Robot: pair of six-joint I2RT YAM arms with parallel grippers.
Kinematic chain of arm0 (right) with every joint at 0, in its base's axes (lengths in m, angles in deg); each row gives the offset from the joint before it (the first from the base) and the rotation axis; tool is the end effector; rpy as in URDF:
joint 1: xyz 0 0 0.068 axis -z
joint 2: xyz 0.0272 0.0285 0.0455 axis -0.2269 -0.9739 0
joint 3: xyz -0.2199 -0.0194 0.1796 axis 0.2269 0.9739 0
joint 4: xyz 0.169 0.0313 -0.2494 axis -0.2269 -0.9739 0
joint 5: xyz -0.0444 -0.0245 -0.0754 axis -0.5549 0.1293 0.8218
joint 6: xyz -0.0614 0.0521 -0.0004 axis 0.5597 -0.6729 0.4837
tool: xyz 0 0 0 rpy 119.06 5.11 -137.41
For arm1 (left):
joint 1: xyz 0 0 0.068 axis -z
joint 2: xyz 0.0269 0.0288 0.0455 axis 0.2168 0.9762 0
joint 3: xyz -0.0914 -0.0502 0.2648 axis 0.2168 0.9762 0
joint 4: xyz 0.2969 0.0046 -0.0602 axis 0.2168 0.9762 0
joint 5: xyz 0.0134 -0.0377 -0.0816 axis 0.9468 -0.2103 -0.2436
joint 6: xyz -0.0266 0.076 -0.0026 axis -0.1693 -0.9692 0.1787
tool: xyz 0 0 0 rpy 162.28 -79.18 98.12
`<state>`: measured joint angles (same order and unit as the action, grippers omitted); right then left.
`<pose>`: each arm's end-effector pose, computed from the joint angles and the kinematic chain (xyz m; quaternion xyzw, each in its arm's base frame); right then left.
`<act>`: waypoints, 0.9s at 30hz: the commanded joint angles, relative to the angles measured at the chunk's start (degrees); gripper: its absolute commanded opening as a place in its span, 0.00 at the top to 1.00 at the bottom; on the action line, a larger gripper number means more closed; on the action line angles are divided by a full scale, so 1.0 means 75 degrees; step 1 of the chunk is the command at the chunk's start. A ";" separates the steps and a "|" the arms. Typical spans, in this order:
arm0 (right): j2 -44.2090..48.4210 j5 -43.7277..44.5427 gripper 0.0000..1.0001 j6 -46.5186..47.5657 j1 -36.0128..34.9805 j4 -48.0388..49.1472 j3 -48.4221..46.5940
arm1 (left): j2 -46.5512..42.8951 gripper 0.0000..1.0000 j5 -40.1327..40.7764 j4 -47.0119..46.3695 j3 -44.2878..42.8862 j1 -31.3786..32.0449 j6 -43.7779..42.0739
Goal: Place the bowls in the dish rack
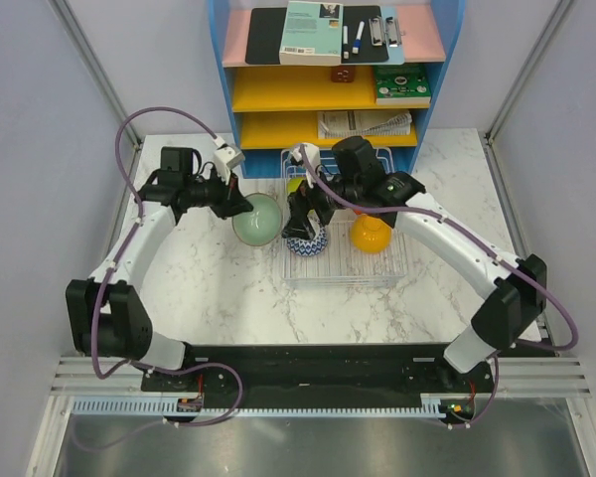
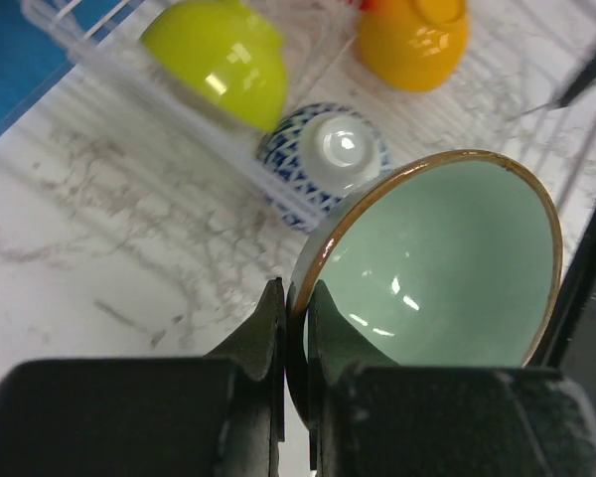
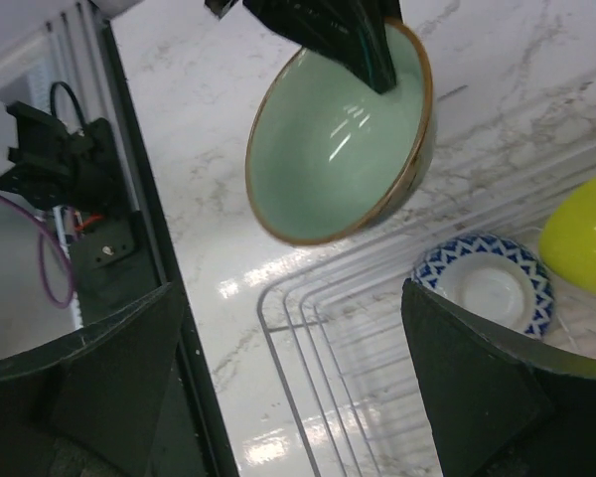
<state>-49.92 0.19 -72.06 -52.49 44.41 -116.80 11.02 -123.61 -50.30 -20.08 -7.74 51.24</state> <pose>0.3045 0.2973 0.3622 -0.4309 0.7431 0.3680 0.3561 0.3710 -0.0797 0.2872 0.3327 0.8009 -0.2934 0.4022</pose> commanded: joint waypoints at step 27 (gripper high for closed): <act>-0.1445 -0.4409 0.02 -0.5233 0.1266 0.4371 0.0859 | -0.2142 0.98 -0.1662 -0.1331 0.0685 0.0863 0.0165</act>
<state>-60.60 -30.28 -106.97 -43.42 69.85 -111.77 -1.53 -134.69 -53.05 -14.38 -2.08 50.23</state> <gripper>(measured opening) 0.976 0.085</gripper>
